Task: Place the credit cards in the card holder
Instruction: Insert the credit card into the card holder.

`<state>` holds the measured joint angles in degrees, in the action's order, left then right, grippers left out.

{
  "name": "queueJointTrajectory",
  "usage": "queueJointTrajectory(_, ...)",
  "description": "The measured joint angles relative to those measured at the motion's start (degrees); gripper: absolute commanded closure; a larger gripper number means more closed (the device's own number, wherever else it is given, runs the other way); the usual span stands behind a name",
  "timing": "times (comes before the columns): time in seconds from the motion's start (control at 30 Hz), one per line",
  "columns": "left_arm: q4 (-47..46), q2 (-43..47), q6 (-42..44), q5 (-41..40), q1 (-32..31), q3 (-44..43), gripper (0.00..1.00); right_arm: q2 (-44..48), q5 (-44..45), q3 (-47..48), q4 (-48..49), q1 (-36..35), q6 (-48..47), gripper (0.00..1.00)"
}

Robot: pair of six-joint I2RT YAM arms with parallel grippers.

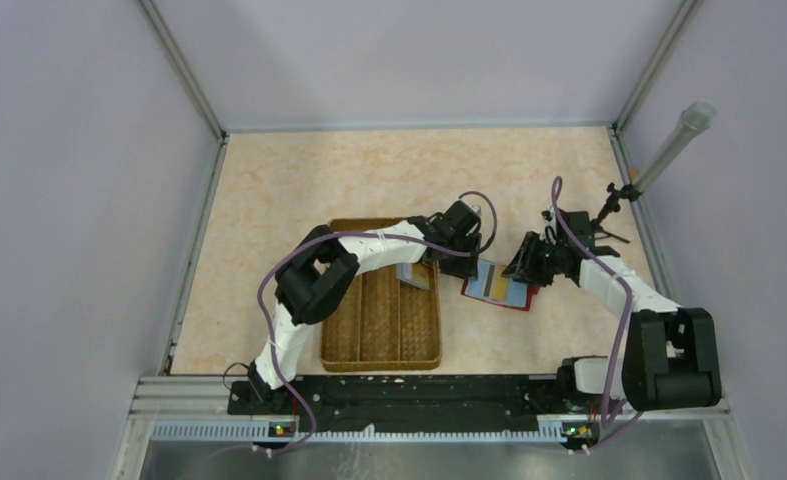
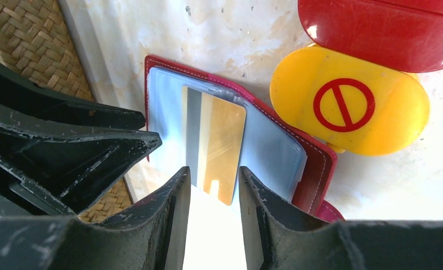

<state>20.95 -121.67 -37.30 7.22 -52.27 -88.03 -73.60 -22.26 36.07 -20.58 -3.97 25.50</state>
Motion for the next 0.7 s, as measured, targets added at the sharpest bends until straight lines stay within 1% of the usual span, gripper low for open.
queueJointTrajectory(0.17,-0.3,0.0,0.0,0.9,0.0,0.0,0.59,1.2,0.5,0.2,-1.2,-0.1,-0.4,0.65)
queueJointTrajectory(0.33,-0.4,0.0,-0.1,1.4,-0.1,0.1,0.60,1.2,0.7,-0.9,-1.2,-0.7,0.1,0.71)
queueJointTrajectory(0.57,-0.7,0.0,-0.2,2.1,-0.1,0.3,0.60,-2.4,1.2,-2.0,0.2,-1.2,1.1,0.72)
queueJointTrajectory(0.7,-0.8,0.0,-0.3,2.2,-0.1,0.4,0.61,-3.1,1.2,-2.0,1.6,-2.1,1.6,0.75)
